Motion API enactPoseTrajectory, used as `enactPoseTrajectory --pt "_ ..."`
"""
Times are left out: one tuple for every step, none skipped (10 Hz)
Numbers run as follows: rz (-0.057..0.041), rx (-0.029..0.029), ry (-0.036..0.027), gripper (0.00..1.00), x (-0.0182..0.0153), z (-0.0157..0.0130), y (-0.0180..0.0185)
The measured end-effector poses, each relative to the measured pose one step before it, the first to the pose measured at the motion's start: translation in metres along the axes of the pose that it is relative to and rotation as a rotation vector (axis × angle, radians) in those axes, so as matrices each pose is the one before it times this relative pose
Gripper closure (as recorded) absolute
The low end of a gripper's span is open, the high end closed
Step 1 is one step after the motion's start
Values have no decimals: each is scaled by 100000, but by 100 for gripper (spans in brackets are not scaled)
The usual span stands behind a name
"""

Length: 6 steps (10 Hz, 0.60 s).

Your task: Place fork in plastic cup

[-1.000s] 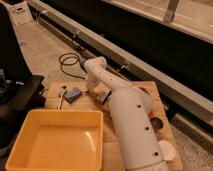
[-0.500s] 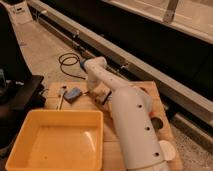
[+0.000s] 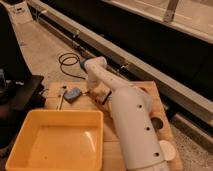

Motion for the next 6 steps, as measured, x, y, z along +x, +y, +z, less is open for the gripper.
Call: enactPoseTrajectory --pt "-11 -22 21 100 5 3 8" --pt "35 19 13 100 18 -10 10" --pt "-70 -127 142 100 -22 -40 15" --pt "392 -71 1426 100 -32 -342 13" --pt "780 1035 2079 100 62 -669 -209" --pt "2265 3417 1151 100 -580 -1410 -1002"
